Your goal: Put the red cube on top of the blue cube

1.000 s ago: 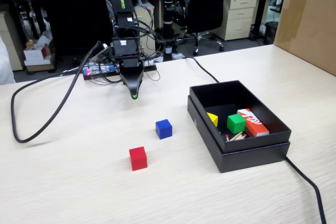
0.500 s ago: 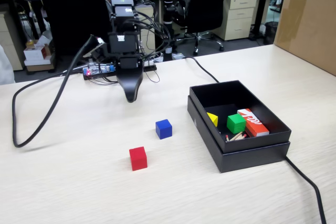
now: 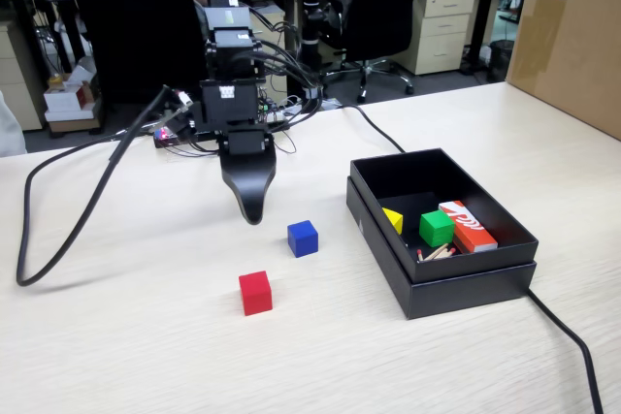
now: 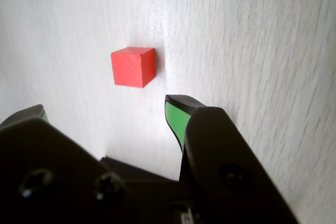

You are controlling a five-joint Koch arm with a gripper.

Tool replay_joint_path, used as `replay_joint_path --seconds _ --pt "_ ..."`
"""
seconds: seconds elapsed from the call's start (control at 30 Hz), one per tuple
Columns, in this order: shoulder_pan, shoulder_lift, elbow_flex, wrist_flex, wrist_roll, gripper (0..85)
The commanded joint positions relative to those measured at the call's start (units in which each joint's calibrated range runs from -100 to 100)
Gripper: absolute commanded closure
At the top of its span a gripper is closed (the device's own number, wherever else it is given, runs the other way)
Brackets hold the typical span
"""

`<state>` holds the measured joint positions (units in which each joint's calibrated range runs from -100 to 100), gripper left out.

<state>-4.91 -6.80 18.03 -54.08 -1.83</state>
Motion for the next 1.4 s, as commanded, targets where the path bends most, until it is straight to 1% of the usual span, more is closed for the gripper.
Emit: replay_joint_path --seconds 0.0,0.1,0.27,0.3,0.47,1.37 --pt "-0.1 1.8 6.7 -0.2 -1.2 40.8" --pt "-0.1 5.9 8.6 -0.2 -1.9 40.8" --pt "-0.2 11.3 10.8 0.0 -2.0 40.7" --pt "-0.3 15.2 12.8 0.6 -2.1 40.7" --pt "-0.5 19.5 15.5 0.6 -2.0 40.7" --pt "-0.8 29.3 19.0 1.7 -2.1 40.7"
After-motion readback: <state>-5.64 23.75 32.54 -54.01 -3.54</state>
